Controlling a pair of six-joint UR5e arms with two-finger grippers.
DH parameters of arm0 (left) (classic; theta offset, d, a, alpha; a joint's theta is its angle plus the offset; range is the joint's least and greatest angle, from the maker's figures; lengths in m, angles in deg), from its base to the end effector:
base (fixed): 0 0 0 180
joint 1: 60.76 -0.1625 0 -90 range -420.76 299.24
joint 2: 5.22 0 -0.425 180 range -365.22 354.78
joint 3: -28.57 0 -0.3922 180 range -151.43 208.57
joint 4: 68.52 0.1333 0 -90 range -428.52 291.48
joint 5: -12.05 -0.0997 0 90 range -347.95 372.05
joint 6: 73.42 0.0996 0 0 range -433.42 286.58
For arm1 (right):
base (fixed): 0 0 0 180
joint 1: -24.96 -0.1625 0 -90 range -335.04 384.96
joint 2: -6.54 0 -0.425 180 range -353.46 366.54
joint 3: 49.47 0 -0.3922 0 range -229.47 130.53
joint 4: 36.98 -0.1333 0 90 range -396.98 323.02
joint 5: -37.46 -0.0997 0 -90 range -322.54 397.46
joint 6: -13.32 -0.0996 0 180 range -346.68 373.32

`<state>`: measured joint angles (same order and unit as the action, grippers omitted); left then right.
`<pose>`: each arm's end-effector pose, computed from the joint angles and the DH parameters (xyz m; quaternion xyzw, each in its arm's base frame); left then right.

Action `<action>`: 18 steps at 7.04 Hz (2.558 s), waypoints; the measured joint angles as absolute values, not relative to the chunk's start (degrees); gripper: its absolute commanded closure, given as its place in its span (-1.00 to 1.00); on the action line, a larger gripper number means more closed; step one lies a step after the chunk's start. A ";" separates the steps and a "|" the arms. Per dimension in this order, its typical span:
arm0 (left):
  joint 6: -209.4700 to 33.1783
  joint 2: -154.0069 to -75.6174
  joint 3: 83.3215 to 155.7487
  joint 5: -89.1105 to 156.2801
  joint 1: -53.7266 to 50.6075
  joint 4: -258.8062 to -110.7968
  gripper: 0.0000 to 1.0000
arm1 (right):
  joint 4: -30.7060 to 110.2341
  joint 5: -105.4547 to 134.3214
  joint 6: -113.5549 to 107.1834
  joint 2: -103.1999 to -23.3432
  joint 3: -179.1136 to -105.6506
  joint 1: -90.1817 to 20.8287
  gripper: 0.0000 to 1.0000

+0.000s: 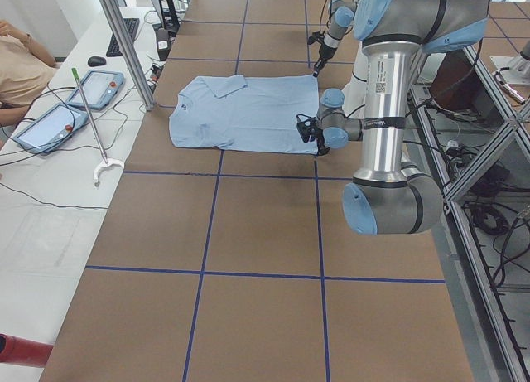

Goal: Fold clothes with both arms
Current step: 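Grasp both hem corners nearest the robot with the left and right grippers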

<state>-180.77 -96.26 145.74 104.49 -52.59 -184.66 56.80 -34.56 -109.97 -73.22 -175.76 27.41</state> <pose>0.4690 -0.1977 0.3790 -0.0554 0.4536 -0.1870 0.8696 -0.4895 -0.1433 0.2980 0.0280 -0.3873 0.2995 0.8715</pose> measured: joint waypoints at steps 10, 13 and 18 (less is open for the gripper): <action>-184.27 -96.01 150.44 104.48 -54.24 -180.87 1.00 | 56.81 -34.19 -110.00 -73.44 -176.82 27.08 1.00; -185.24 -96.08 154.60 104.51 -54.44 -180.71 1.00 | 57.04 -34.42 -110.05 -74.34 -180.83 26.90 1.00; -188.11 -96.65 153.29 103.04 -56.70 -173.21 0.16 | 59.90 -34.64 -110.03 -75.47 -184.16 28.24 1.00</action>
<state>-188.11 -96.65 153.29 103.04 -56.70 -173.21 59.90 -34.64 -110.03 -75.47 -184.16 28.24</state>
